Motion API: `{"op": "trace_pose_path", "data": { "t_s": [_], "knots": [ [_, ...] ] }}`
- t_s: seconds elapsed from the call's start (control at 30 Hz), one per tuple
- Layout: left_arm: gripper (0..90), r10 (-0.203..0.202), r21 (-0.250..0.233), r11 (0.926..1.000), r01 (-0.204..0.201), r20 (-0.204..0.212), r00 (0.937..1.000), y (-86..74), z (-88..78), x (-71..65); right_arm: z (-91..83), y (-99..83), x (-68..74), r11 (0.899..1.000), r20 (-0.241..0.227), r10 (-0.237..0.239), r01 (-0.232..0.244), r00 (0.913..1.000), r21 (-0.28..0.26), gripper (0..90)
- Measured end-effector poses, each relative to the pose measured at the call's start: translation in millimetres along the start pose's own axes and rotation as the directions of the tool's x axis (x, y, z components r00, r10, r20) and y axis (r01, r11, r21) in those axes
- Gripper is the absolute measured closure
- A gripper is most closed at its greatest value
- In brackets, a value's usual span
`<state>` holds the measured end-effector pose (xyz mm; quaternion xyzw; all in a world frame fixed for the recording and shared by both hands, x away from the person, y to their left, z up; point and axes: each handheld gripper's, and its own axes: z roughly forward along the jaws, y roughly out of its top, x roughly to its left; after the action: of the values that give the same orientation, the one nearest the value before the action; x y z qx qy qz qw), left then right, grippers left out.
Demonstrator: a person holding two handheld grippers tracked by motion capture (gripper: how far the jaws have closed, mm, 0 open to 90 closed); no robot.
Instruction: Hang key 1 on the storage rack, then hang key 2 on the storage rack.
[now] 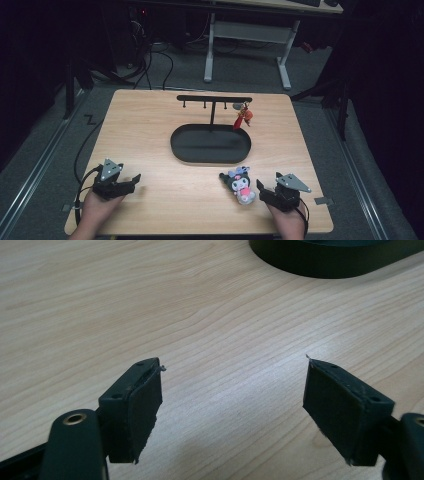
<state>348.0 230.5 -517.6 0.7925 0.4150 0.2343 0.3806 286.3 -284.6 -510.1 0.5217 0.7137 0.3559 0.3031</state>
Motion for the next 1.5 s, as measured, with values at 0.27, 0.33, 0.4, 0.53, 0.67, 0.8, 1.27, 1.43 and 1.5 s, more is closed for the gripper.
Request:
{"op": "trace_pose_path", "data": {
  "t_s": [0.27, 0.33, 0.4, 0.53, 0.67, 0.8, 1.27, 1.43, 1.5],
  "knots": [
    [22.5, 0.057, -0.003, 0.9984, -0.057, 0.005, 0.9984, 4.2, 2.2, -6.5, -0.1, -1.8, -7.3, 0.990, 0.004, 0.002, -0.002, 1.0000, 0.143, 17.0],
    [22.4, 0.065, -0.008, 0.9979, -0.065, 0.006, 0.9979, 5.2, 2.9, -8.9, -1.0, -1.2, -9.9, 0.986, -0.003, 0.023, -0.023, 0.9997, 0.167, 16.5],
    [22.4, 0.070, -0.013, 0.9975, -0.070, 0.013, 0.9974, 6.8, 3.5, -11.2, -1.1, 0.2, -11.9, 0.980, -0.012, 0.038, -0.035, 0.9992, 0.197, 16.4],
    [22.4, 0.087, -0.022, 0.9960, -0.087, 0.029, 0.9957, 9.8, 6.9, -15.0, -0.8, 3.7, -15.4, 0.964, -0.027, 0.055, -0.046, 0.9981, 0.262, 16.4],
    [22.4, 0.104, -0.003, 0.9946, -0.104, 0.049, 0.9934, 9.8, 10.4, -16.8, -1.8, 11.2, -20.5, 0.955, -0.033, 0.049, -0.037, 0.9983, 0.293, 16.6],
    [22.5, 0.102, -0.007, 0.9948, -0.101, 0.054, 0.9934, 9.1, 8.9, -16.3, -4.5, 20.1, -20.9, 0.937, -0.040, 0.030, -0.014, 0.9988, 0.350, 17.0],
    [23.2, 0.143, -0.021, 0.9896, -0.142, 0.074, 0.9869, 8.4, 6.9, -21.3, 2.1, 43.7, -8.1, 0.842, -0.079, 0.016, 0.029, 0.9967, 0.539, 18.8],
    [23.2, 0.148, -0.023, 0.9889, -0.147, 0.075, 0.9862, 9.1, 5.1, -20.5, 4.5, 55.4, -1.2, 0.771, -0.112, 0.006, 0.067, 0.9936, 0.633, 19.9],
    [23.2, 0.150, -0.030, 0.9886, -0.148, 0.075, 0.9859, 9.9, 4.4, -20.4, 4.7, 58.9, 3.9, 0.741, -0.125, -0.022, 0.100, 0.9920, 0.664, 19.9]
  ]
}}
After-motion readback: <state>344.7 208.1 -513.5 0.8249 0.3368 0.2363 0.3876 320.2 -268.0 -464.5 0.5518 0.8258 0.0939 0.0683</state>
